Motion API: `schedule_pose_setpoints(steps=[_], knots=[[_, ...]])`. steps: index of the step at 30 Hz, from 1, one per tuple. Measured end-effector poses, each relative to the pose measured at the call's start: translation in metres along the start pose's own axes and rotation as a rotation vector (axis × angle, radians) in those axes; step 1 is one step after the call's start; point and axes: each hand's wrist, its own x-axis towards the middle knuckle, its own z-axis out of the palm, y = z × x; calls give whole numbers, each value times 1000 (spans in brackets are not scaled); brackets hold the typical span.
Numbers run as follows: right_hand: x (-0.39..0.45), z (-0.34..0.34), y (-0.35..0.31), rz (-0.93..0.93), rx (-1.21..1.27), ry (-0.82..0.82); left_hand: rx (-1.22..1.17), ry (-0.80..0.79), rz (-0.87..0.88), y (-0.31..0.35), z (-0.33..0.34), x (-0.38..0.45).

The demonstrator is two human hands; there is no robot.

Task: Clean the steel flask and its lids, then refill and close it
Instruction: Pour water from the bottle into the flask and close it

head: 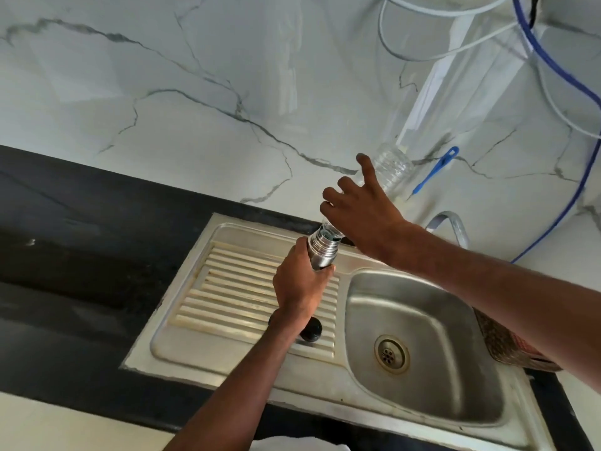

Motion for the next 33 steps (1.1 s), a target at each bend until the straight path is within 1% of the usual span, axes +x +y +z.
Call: schedule_pose_setpoints(steps=[3, 7, 9, 11, 15, 18, 20, 23, 25, 29, 33], knots=[[6, -4, -7, 14, -20, 62, 3, 2, 5, -5, -9, 6], [19, -7, -16, 22, 10, 49, 8, 8, 14, -14, -17, 12], [22, -7, -21, 95, 70, 80, 0, 16, 2, -22, -22, 16], [24, -7, -25, 230, 176, 104, -18, 29, -25, -31, -28, 20], [20, 1, -42, 510, 540, 18, -51, 51, -35, -47, -42, 26], [18, 12, -67, 715, 957, -10, -80, 73, -50, -58, -49, 28], [20, 22, -87, 833, 1212, 30, -93, 100, -73, -65, -54, 31], [25, 36, -120, 938, 1581, 211, -102, 136, -89, -78, -59, 33], [26, 40, -140, 1030, 1794, 290, -101, 141, -107, -85, -60, 32], [20, 42, -166, 1179, 2009, 405, -80, 146, -134, -99, -59, 30], [10, 49, -180, 1244, 2142, 416, -65, 134, -140, -109, -51, 30]])
